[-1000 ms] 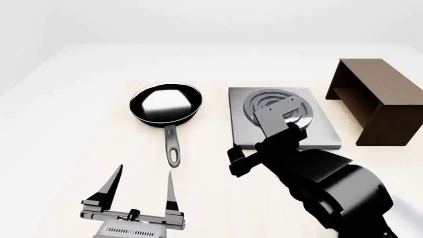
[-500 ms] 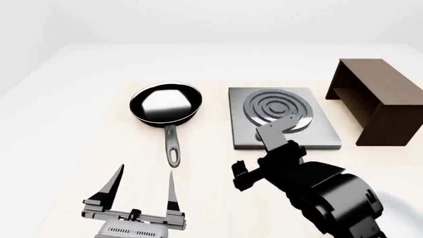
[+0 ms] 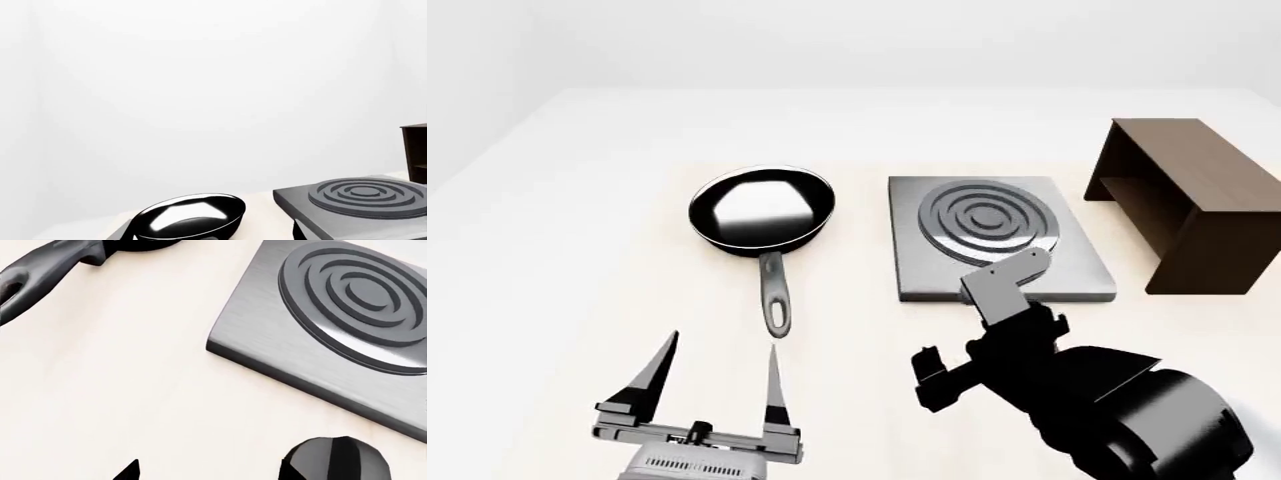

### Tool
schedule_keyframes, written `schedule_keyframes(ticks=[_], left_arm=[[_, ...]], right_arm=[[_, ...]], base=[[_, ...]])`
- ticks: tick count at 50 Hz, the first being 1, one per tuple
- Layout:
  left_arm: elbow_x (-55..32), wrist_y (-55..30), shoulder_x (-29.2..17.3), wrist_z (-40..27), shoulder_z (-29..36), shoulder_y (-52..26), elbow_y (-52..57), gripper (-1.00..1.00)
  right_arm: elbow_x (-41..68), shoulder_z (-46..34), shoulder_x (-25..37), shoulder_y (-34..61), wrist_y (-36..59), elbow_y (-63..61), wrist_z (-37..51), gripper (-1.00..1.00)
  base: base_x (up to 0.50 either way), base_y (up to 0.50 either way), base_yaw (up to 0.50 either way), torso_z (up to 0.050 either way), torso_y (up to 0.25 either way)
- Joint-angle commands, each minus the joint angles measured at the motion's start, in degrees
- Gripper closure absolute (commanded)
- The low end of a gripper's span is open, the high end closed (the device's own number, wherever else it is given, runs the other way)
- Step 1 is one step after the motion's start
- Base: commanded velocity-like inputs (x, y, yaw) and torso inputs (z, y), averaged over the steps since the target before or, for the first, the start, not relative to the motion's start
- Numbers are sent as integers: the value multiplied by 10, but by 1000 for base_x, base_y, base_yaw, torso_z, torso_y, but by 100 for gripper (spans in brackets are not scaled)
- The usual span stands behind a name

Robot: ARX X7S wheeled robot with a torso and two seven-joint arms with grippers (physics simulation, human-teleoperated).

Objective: Turn on the stove.

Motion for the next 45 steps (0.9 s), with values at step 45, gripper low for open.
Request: schedule_keyframes(ticks=[45], left_arm=[[-4,-3,-8,-8,13,-8,-6,-100]], right_arm=[[-28,-7,30,-48,-108,112,-28,-100]], base=[[0,0,0,0,0]])
